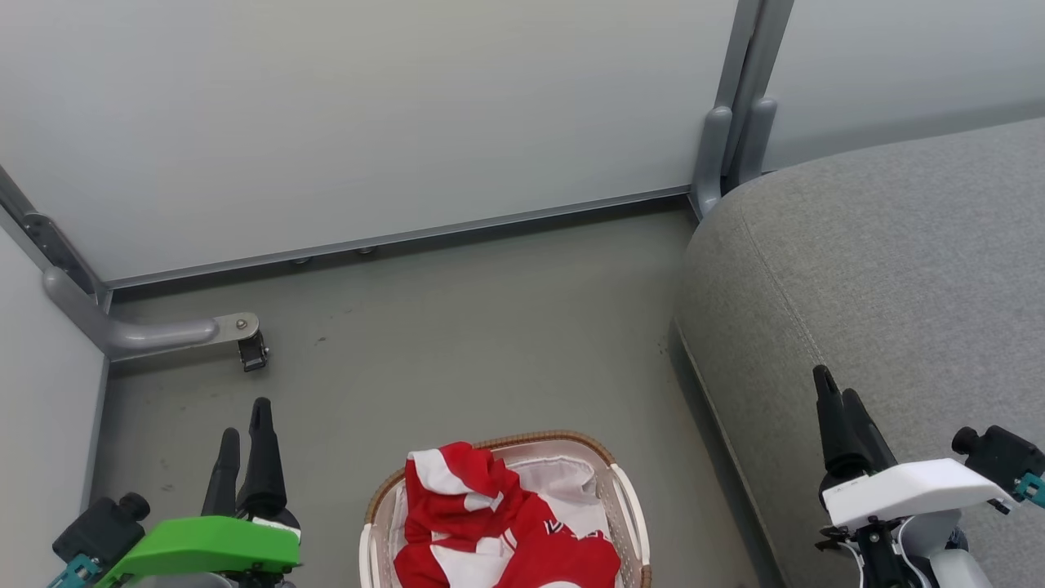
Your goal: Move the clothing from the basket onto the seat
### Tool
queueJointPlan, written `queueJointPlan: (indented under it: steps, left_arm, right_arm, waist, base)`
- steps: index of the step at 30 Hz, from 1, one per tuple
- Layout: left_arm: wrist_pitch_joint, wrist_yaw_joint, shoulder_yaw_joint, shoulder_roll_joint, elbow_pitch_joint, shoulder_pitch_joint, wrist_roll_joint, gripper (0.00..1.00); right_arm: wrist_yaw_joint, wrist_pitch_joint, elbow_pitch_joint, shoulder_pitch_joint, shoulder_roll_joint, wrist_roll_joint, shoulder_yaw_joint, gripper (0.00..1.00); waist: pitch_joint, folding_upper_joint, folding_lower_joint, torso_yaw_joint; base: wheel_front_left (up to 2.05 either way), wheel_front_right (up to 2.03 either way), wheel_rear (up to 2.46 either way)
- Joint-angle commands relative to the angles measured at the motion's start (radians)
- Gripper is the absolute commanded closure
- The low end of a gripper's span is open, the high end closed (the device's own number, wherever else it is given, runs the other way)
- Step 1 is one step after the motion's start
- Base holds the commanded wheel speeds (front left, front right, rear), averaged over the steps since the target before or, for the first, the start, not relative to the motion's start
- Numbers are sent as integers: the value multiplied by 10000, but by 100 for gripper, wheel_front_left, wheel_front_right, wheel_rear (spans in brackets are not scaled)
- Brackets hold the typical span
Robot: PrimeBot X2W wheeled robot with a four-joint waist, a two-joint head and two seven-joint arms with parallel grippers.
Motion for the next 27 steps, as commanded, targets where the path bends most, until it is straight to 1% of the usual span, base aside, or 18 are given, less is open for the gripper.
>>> queueJointPlan:
  steps: [1,9,15,27]
  left_arm:
    - [-105,58,-67,63,-145,48,529,0]
    - [-341,312,-296,71,113,218,2156,0]
    - [-514,406,-396,77,202,324,3081,0]
    - [-829,487,-488,87,339,515,4372,0]
  right_arm:
    - [2,-106,-107,21,-69,-431,71,0]
    - [2,-345,45,72,-84,-1797,249,0]
    - [2,-515,118,85,-91,-2785,386,0]
    - [2,-830,228,167,-108,-4141,612,0]
  waist:
    - [-1,-1,0,5]
    - [-10,-1,0,28]
    - [-22,-1,0,46]
    - [-30,-1,0,86]
  base:
    - [0,0,0]
    - [0,0,0]
    - [0,0,0]
    - [0,0,0]
